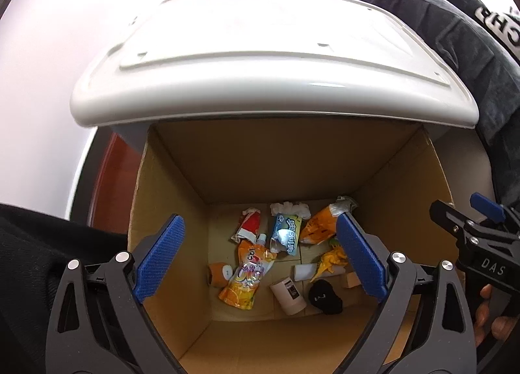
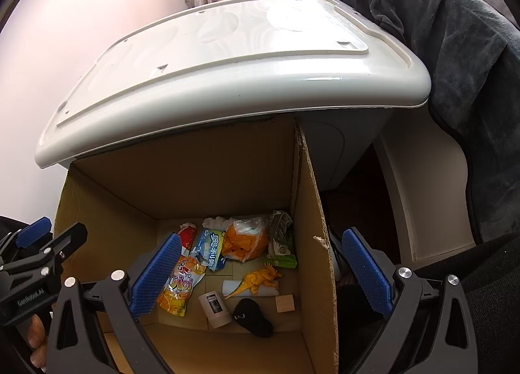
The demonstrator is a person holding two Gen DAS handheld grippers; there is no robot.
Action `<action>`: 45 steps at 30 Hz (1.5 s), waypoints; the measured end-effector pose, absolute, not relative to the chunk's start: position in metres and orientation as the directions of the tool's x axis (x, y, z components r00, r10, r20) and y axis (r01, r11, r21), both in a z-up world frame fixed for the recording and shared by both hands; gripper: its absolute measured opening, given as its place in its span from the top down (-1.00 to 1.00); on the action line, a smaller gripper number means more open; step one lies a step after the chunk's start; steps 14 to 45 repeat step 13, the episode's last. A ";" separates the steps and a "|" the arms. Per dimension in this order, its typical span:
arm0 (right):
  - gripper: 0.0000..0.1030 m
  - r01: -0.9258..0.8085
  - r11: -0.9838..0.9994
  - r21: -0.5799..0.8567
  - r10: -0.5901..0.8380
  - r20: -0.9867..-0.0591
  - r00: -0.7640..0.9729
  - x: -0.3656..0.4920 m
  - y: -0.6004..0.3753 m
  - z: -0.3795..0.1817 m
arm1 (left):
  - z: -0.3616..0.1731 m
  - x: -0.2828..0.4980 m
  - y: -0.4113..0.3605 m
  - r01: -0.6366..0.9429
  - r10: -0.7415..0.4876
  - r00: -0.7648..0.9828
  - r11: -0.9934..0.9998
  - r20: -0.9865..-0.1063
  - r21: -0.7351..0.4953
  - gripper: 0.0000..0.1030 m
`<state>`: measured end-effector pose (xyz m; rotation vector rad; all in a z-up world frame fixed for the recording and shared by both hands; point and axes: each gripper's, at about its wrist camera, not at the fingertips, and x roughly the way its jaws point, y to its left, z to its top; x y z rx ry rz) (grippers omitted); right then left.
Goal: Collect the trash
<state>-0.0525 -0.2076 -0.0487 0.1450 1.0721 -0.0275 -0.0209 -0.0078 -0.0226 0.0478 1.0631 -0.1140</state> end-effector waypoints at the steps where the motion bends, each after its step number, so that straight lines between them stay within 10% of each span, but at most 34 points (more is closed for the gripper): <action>1: -0.89 0.093 0.990 0.105 0.048 -0.877 0.479 -0.053 -0.208 -0.049 | -0.022 -0.022 -0.009 0.121 -0.066 0.488 0.993 -0.870 -0.007 -0.78; 45: -0.89 0.117 0.988 0.103 0.033 -0.873 0.487 -0.054 -0.211 -0.048 | -0.025 -0.018 -0.005 0.101 -0.073 0.453 0.994 -0.889 -0.030 -0.78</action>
